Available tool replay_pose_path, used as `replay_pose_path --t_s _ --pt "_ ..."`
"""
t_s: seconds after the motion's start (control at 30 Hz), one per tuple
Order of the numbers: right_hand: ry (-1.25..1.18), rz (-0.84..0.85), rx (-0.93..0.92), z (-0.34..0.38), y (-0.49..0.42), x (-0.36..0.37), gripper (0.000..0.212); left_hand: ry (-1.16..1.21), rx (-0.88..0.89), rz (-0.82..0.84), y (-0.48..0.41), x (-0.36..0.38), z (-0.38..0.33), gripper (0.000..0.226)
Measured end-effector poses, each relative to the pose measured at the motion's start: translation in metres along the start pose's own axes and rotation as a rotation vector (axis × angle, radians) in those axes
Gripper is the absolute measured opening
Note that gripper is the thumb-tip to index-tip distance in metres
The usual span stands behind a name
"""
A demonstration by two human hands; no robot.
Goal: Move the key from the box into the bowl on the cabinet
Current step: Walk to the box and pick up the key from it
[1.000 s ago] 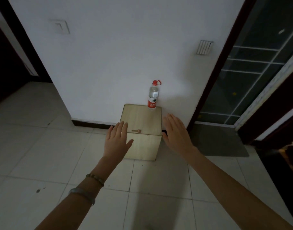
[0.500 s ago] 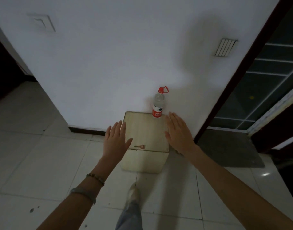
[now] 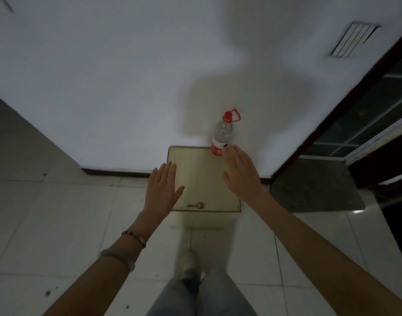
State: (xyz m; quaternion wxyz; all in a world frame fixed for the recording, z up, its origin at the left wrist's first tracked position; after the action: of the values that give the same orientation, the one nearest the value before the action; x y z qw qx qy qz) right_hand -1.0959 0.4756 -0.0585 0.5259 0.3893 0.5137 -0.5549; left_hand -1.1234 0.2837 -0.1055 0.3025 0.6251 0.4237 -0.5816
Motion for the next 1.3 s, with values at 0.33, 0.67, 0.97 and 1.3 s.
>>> replay_pose_path --t_s 0.33,0.67,0.97,1.3 --pt "-0.048 0.217 -0.010 -0.023 0.005 0.109 0.058 -0.003 -0.009 0.237 0.012 0.104 0.016 0.065" --pt "-0.100 0.506 -0.011 -0.062 0.054 0.281 0.057 0.018 -0.001 0.397 0.019 0.244 0.011 0.065" --pt "-0.062 0.555 -0.045 -0.075 0.069 0.405 0.060 0.088 0.093 0.362 0.003 0.356 0.003 0.060" --pt "-0.036 0.522 -0.042 -0.081 0.078 0.421 0.066 0.276 0.259 0.181 -0.019 0.372 -0.022 0.026"
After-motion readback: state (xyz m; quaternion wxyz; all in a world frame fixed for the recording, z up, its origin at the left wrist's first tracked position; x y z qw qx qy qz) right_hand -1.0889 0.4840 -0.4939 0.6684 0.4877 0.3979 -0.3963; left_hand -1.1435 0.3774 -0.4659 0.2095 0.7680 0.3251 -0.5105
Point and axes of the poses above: each hand's wrist, its own y-axis away from the middle knuckle, its own x-axis out of the palm, z = x × y, the point moved 7 cm from there along -y, towards the middle knuckle, and after that the axes turned 2 degrees about -y, right-handed, at the moved point
